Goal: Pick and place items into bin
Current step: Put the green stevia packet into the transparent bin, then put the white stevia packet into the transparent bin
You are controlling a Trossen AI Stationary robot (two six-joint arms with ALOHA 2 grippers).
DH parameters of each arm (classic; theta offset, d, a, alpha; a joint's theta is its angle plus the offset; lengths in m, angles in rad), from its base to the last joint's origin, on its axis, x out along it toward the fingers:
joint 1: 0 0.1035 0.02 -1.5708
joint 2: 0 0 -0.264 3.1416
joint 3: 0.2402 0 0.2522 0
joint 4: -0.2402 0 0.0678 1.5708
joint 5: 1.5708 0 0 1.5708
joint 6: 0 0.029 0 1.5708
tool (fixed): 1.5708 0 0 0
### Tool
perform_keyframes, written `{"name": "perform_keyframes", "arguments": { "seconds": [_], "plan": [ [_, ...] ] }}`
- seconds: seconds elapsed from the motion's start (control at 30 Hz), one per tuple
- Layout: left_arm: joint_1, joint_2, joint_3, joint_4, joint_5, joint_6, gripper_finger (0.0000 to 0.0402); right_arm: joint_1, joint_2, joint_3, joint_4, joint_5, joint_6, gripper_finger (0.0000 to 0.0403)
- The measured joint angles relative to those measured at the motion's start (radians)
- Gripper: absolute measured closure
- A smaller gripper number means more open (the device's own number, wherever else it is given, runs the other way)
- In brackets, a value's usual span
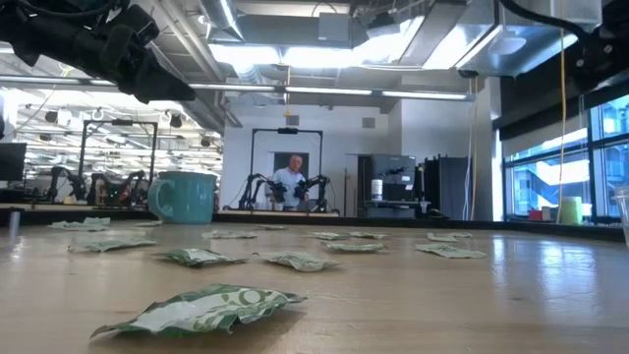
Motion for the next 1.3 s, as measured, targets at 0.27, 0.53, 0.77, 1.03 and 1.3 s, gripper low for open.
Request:
{"name": "perform_keyframes", "arguments": {
  "seconds": [0.27,0.53,0.77,1.03,1.3],
  "plan": [
    [0.0,0.0,0.0,0.0,0.0,0.0,0.0329,-0.001,0.019,0.0,0.0,0.0,0.0,0.0395],
    [0.0,0.0,0.0,-0.001,0.0,0.0,0.0329,-0.001,0.019,0.0,-0.03,0.0,0.0,0.0348],
    [0.0,0.0,0.0,-0.001,0.0,0.0,0.0329,-0.013,-0.003,0.0,-0.108,0.0,-0.001,0.0313],
    [0.0,0.0,0.0,-0.002,0.0,0.0,0.0329,-0.126,-0.119,0.0,-0.178,0.071,-0.13,0.0312],
    [0.0,0.0,0.0,-0.004,0.0,0.0,0.0327,-0.383,-0.211,0.0,-0.062,0.229,-0.563,0.032]
  ]
}}
